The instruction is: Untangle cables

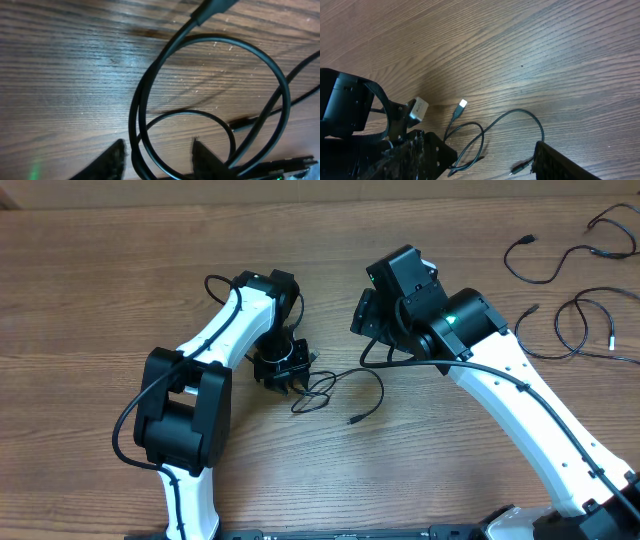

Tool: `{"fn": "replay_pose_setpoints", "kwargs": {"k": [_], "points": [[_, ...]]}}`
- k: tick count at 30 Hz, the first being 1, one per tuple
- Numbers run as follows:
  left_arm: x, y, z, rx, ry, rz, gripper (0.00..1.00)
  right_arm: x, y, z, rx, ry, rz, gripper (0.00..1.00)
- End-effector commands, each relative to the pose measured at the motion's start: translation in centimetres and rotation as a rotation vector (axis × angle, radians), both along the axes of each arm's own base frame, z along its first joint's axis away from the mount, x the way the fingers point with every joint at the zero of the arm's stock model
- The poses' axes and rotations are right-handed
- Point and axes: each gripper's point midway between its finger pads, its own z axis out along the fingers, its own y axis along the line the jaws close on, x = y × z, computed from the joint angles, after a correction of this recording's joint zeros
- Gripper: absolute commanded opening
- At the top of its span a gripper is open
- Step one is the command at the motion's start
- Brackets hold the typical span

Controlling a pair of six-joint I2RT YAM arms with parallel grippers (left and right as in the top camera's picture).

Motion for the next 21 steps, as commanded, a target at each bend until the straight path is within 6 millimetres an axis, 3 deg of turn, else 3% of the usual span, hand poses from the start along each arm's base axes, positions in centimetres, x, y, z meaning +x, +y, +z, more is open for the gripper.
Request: {"fn": "replay_pose_setpoints", "kwargs": {"k": [1, 2, 3, 7, 10, 21], "points": [[-0.2, 0.0, -0.3, -0.007, 0.014, 0.004, 0.31, 0.2, 0.0, 0.4, 0.001, -0.014, 0.003, 0.71], [-0.1, 0.0, -0.3, -0.007, 0.013, 0.004, 0.21, 0.2, 0.0, 0.4, 0.001, -0.014, 0.003, 0.72], [0.0, -0.1, -0.2, -0.008, 0.010, 0.005, 0.04, 0.2, 0.0, 0.4, 0.001, -0.014, 0.002, 0.72], [0.5, 0.0, 0.8, -0.010, 0.005, 0.012, 0.04, 0.2, 0.0, 0.4, 0.001, -0.014, 0.002, 0.71], [1.1, -0.1, 2.7, -0.014, -0.001, 0.008, 0.04, 0.1, 0.0, 0.4, 0.001, -0.012, 0.003, 0.72], [5.0, -1.4, 14.1, -0.097, -0.219, -0.054, 0.04, -0.6, 1.4, 0.3, 0.040, 0.014, 0.113, 0.72]]}}
